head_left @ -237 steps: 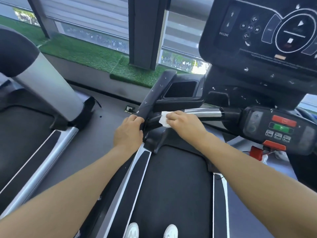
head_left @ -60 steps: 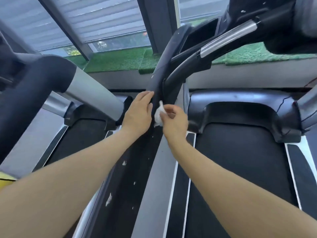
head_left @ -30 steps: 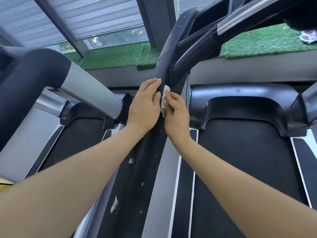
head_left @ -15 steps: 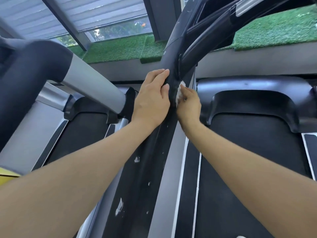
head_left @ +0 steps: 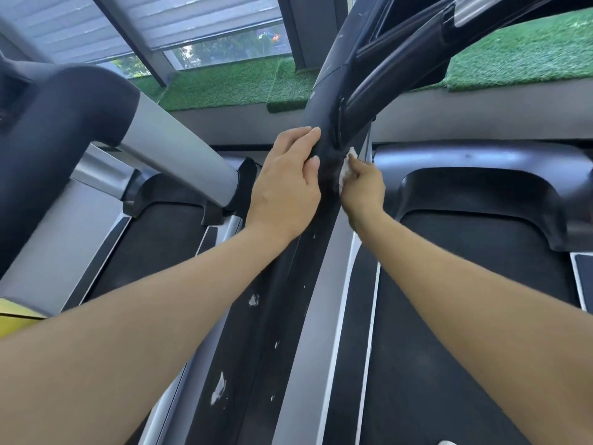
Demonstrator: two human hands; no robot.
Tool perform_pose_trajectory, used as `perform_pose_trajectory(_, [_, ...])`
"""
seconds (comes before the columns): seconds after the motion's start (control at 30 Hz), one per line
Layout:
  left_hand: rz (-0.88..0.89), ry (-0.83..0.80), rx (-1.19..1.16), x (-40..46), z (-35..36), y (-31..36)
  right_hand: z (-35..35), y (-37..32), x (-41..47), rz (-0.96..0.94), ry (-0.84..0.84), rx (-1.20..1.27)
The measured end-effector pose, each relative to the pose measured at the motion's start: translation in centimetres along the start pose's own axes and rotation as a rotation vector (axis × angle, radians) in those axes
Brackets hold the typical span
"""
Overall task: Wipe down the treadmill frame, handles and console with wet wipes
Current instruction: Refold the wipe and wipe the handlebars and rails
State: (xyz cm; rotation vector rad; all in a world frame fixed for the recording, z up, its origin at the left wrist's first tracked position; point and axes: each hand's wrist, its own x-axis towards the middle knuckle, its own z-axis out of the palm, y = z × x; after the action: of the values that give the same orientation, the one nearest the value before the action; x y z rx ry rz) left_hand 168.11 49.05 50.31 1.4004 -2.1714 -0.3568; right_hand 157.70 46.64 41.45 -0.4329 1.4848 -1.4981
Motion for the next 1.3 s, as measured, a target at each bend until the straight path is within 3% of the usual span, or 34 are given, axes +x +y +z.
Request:
perform_pose_trajectory(0.2, [-0.007, -0.005, 0.003, 0.0, -0.1, 0.1, -0.8, 2.3, -3.1, 0.059, -0.045, 0.022])
perform_pose_trajectory(0.3, [-0.007, -0.008, 0.008, 0.0, -0.1, 0.2, -1.5, 3.5, -4.5, -0.094, -0.097, -0.353])
perform_pose_trajectory(0.47, [-0.007, 0.002, -0.009, 0.0, 0.0, 0.1, -0.3, 0.9, 0.7, 0.060, -0.007, -0.031])
perform_pose_trajectory(0.63, [-0.010, 0.005, -0.014, 0.0, 0.0, 0.1, -1.0, 2.7, -1.4, 0.076, -0.016, -0.050])
perform_pose_trajectory(0.73, [-0.009, 0.005, -0.010, 0.0, 0.0, 0.2, -1.3, 4.5, -2.5, -0.042, -0.074, -0.310])
perform_pose_trajectory(0.9, [-0.010, 0.009, -0.025, -0.1, 0.0, 0.1, -0.5, 1.2, 2.0, -0.241, 0.014, -0.557])
perform_pose_trajectory(1.03, [-0.005, 0.011, -0.024, -0.1, 0.0, 0.1, 0.0, -0.2, 1.3, -0.402, 0.045, -0.586])
perform_pose_trajectory(1.2, [-0.008, 0.010, -0.012, 0.0, 0.0, 0.1, -1.2, 2.7, -2.4, -0.659, -0.058, -0.697])
perform_pose_trajectory(1.3, [-0.010, 0.012, -0.016, -0.1, 0.0, 0.1, -1.0, 1.6, -0.9, -0.452, 0.008, -0.694])
